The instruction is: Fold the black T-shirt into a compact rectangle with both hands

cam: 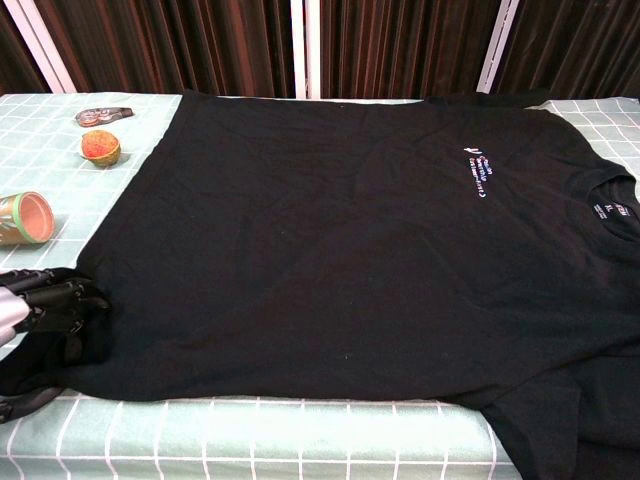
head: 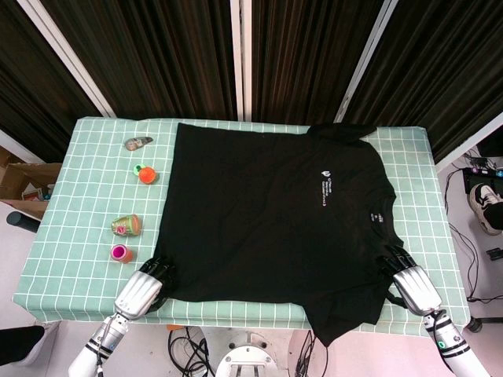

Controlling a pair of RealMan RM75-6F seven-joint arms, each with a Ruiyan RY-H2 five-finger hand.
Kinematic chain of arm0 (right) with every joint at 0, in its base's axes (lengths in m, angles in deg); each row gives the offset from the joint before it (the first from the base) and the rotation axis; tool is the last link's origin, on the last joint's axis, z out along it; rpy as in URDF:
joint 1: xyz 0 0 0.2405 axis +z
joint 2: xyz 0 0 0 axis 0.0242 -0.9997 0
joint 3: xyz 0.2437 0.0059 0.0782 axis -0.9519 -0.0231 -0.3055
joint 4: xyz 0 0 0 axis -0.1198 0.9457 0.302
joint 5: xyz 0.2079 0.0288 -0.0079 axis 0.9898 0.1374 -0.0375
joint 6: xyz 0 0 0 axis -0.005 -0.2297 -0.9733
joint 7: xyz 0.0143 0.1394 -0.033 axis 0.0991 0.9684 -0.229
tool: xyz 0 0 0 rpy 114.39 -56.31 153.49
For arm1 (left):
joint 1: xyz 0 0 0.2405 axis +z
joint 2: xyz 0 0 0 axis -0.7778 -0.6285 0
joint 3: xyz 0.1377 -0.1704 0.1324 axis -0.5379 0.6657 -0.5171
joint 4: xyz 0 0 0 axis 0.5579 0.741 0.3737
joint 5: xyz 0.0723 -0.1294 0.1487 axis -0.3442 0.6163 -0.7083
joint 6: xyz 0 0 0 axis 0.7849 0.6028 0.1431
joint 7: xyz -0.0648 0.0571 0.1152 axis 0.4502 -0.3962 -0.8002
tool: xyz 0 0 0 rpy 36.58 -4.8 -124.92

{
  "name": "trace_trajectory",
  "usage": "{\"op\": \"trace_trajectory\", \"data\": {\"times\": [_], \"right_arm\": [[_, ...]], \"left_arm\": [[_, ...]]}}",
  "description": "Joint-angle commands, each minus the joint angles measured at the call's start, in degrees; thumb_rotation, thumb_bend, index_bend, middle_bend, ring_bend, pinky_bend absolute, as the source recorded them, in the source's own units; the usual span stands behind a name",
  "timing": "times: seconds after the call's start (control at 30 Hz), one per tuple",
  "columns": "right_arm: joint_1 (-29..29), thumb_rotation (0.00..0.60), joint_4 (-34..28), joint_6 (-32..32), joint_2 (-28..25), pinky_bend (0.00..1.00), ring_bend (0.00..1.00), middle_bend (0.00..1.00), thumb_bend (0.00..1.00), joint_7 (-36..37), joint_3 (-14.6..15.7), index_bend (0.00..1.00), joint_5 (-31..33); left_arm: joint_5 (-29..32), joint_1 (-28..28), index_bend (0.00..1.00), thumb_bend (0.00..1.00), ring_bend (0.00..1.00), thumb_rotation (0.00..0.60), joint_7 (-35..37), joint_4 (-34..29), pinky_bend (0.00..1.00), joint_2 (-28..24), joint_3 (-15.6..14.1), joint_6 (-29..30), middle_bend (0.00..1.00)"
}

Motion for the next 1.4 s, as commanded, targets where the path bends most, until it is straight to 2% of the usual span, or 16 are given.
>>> {"op": "trace_trajectory", "data": {"times": [0.03,0.13,0.23,0.43,0.63,0.83,1.13,1.23,1.4], "right_arm": [[-0.21,0.6,-0.43,-0.13,-0.2,0.14,0.08,0.32,0.51,0.5,-0.28,0.72,0.44],[-0.37,0.6,-1.01,-0.84,-0.47,0.14,0.08,0.32,0.53,0.94,-0.72,0.72,0.78],[-0.39,0.6,-2.17,-1.8,-1.12,0.14,0.08,0.32,0.54,1.36,-1.25,0.72,0.98],[-0.28,0.6,-6.98,-4.06,-4.41,0.14,0.08,0.31,0.55,1.49,-2.13,0.72,0.86],[-1.52,0.6,-14.72,-7.32,-10.34,0.14,0.08,0.31,0.55,-0.45,-1.3,0.73,-0.58],[-4.96,0.6,-20.85,-11.82,-14.52,0.14,0.08,0.31,0.58,-2.66,0.45,0.73,-2.23],[-8.93,0.6,-23.19,-15.57,-16.7,0.14,0.09,0.32,0.61,-4.15,2.43,0.74,-4.3],[-8.95,0.6,-23.75,-15.45,-17.32,0.14,0.09,0.32,0.61,-3.98,1.95,0.74,-4.04],[-6.91,0.6,-26.17,-12.48,-18.8,0.14,0.09,0.33,0.61,-4.31,-0.07,0.74,-2.69]], "left_arm": [[-1.38,-0.44,0.61,0.43,0.13,0.6,2.98,1.94,0.2,1.25,0.17,1.91,0.27],[-2.26,-0.41,0.63,0.48,0.13,0.6,5.55,3.9,0.2,2.05,0.59,4.42,0.29],[-2.22,-0.24,0.66,0.48,0.14,0.6,7.58,4.57,0.2,2.19,1.26,6.41,0.32],[-1.7,0.5,0.66,0.48,0.14,0.6,10.52,1.72,0.2,-1.1,2.25,10.33,0.32],[-2.05,2.54,0.66,0.48,0.14,0.6,11.63,-5.64,0.2,-7.43,-0.31,12.48,0.32],[-4.0,5.64,0.68,0.48,0.14,0.6,11.29,-8.73,0.2,-10.03,-2.85,16.35,0.32],[-8.11,8.15,0.68,0.48,0.14,0.6,8.09,-12.65,0.2,-12.43,-4.83,19.61,0.33],[-8.1,7.64,0.68,0.48,0.14,0.6,7.67,-14.04,0.2,-13.2,-3.97,19.1,0.33],[-6.11,3.9,0.68,0.48,0.14,0.6,6.78,-16.62,0.2,-14.56,0.46,15.17,0.33]]}}
